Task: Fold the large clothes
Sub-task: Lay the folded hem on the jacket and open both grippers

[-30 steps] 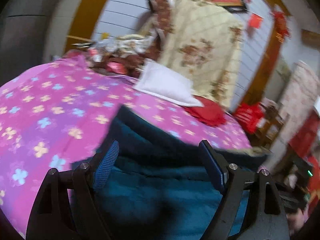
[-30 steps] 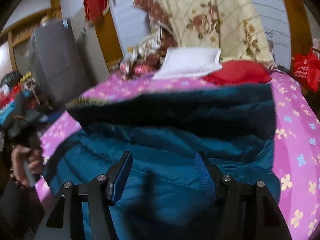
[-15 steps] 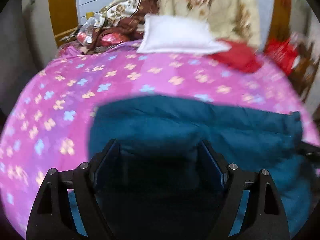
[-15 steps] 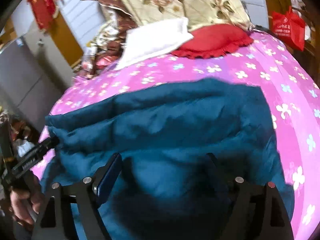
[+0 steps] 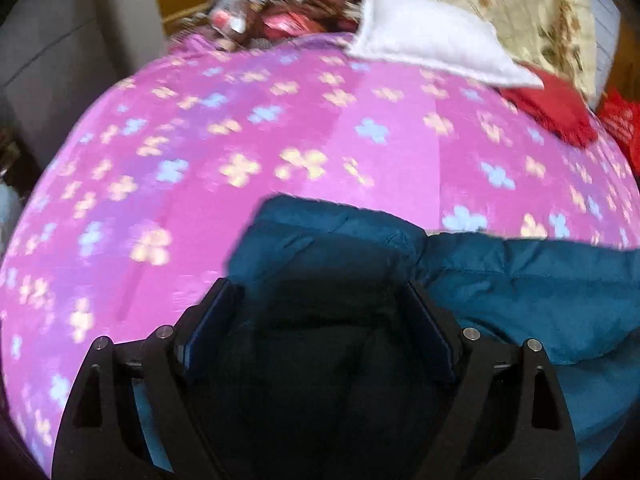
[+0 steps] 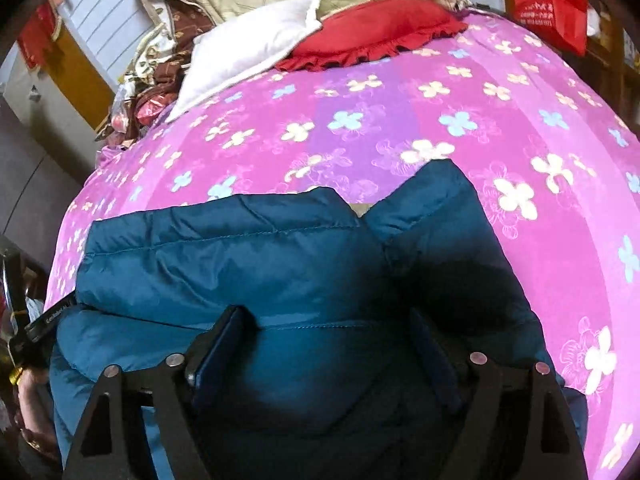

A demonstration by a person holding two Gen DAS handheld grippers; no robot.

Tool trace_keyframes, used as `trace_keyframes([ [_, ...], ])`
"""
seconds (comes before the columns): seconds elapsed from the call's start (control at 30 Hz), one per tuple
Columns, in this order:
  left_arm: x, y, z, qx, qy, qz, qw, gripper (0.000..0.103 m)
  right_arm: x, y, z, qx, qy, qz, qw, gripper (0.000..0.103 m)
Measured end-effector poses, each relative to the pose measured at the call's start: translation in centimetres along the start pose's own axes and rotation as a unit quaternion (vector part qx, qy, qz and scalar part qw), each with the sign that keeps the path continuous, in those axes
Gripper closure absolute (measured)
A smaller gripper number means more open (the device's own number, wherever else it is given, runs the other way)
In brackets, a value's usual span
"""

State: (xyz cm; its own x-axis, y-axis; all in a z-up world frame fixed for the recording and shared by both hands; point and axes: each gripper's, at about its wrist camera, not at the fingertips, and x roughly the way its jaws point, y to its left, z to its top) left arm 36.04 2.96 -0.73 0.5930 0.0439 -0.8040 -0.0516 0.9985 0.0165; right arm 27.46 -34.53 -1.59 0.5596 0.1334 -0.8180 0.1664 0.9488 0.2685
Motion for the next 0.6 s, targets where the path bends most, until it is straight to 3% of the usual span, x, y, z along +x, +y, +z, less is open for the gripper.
trace_keyframes([
  [0.1,-4.8,-0.7,-0.6,0.004,-0.040,-0.067,0.9970,0.018,-3.6,2.4,0.6,-0.024,-0.055,0.017,0.998,0.022],
  [0.2,-6.8,-3.4,-2.9,0.051,-0.031,-0.104,0.9927,0.018,-5.8,5.9,0.1,-0.062,-0.065,0.034,0.995,0.020],
  [0.3,-6.0,-5.8,-5.6,0.093,-0.016,-0.092,0.9913,0.018,-4.8,7.7,-1.3,-0.086,-0.030,0.058,0.994,0.018],
  [0.33,-5.4,-6.0,-6.2,0.096,-0.019,-0.080,0.9920,0.017,-3.5,8.0,-1.9,-0.093,-0.009,0.046,0.995,0.018],
  [0.4,-4.9,-5.5,-6.7,0.074,-0.027,-0.092,0.9927,0.016,-1.4,7.4,-2.7,-0.086,0.019,0.015,0.996,0.016],
  [0.47,-4.6,-4.9,-6.6,0.053,-0.026,-0.104,0.9928,0.015,-1.1,6.3,-2.9,-0.054,0.017,0.032,0.998,0.013],
  [0.6,-4.0,-5.1,-6.3,0.054,-0.016,-0.106,0.9927,0.014,-2.3,6.6,-2.9,-0.061,-0.002,0.027,0.998,0.013],
])
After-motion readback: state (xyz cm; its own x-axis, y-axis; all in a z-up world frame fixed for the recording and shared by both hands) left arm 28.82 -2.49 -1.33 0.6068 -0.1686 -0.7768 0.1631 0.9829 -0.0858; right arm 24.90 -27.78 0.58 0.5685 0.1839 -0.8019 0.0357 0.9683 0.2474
